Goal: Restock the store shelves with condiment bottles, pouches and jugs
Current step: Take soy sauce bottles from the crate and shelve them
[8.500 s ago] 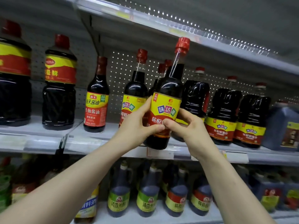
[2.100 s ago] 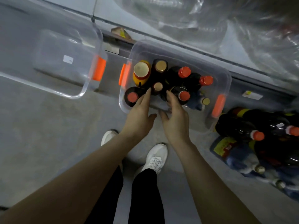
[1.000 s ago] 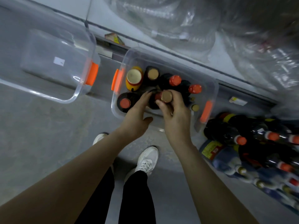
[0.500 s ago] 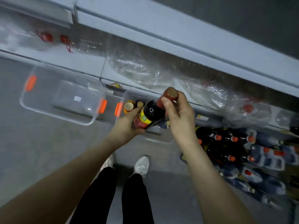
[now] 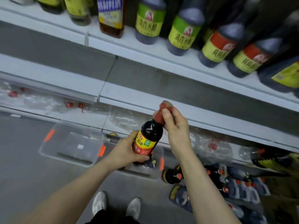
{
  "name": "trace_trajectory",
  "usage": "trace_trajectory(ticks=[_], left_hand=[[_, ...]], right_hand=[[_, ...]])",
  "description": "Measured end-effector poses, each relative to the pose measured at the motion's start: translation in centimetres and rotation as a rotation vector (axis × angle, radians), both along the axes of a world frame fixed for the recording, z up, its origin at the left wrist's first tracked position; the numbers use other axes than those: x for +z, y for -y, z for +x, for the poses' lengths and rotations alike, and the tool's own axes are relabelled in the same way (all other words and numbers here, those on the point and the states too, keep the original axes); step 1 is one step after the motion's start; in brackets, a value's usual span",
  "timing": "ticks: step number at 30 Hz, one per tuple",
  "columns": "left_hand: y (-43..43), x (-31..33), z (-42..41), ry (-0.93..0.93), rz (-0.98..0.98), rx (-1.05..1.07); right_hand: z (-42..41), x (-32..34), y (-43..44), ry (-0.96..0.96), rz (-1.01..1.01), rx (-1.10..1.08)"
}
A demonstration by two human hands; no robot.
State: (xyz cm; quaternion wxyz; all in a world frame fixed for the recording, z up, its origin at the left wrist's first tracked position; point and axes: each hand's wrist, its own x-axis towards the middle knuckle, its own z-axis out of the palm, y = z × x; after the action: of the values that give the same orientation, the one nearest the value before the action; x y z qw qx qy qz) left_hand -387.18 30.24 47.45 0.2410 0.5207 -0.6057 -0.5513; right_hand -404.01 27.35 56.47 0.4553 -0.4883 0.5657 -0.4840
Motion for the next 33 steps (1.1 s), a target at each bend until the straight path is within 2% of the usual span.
trace_trajectory(ticks=[3,8,11,15,22,33], left_hand=[[0.0,3.9,-0.4,0.026,-0.105,0.07],[0.9,10.7,-1.4,-0.013,-0.193,0.15],[1.8,15.1,-2.2,-0.035,-0.273,0.207],[2.8,20.2,-2.6,-0.046,-0.363,0.173],[4.5,27.2,-1.3,-0.211,-0.379,0.012],[9.6,34.9,1.0,-0.278,-0.652,0.144]], right_hand=[[0.3,3.6,-0.3,0.008,-0.05,-0.037],[0.3,7.7,-2.4,-0.192,-0.072,0.035],[0.1,10.5,-2.6,-0.249,-0.126,0.054],[-0.9,15.2,-1.6,-0.191,-0.233,0.061],[-2.9,22.5,0.2,-0.081,-0.292,0.132],[-0.1,31.1,6.1,-0.096,-0.393,0.16]])
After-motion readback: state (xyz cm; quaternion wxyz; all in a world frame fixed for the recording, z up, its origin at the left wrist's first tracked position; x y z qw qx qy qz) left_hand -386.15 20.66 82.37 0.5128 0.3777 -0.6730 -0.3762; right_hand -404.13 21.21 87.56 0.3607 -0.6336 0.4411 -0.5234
